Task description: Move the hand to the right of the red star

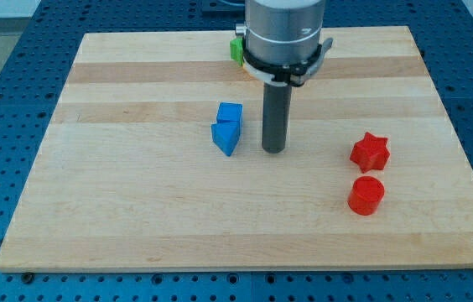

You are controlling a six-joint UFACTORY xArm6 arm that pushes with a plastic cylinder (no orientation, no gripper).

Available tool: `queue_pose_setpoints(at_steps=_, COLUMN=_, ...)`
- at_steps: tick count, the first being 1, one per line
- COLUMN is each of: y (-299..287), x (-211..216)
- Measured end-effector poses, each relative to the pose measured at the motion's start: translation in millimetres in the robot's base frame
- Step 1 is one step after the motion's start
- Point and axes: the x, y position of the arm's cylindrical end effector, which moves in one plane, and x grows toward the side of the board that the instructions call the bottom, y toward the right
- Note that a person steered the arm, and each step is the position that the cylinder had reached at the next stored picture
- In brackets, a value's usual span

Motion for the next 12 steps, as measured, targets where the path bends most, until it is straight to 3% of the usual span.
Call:
queue_pose_setpoints(at_steps=2, y=73, x=-18)
queue_pose_setpoints(at_steps=6, y=108, x=-32)
queue_pose_setpoints(at_steps=8, y=166, x=-32)
queue_pose_setpoints(at_steps=10, y=250, x=0)
queue_pose_setpoints(at_steps=11, y=255, x=32)
queue_pose_setpoints(at_steps=12, y=220, x=48)
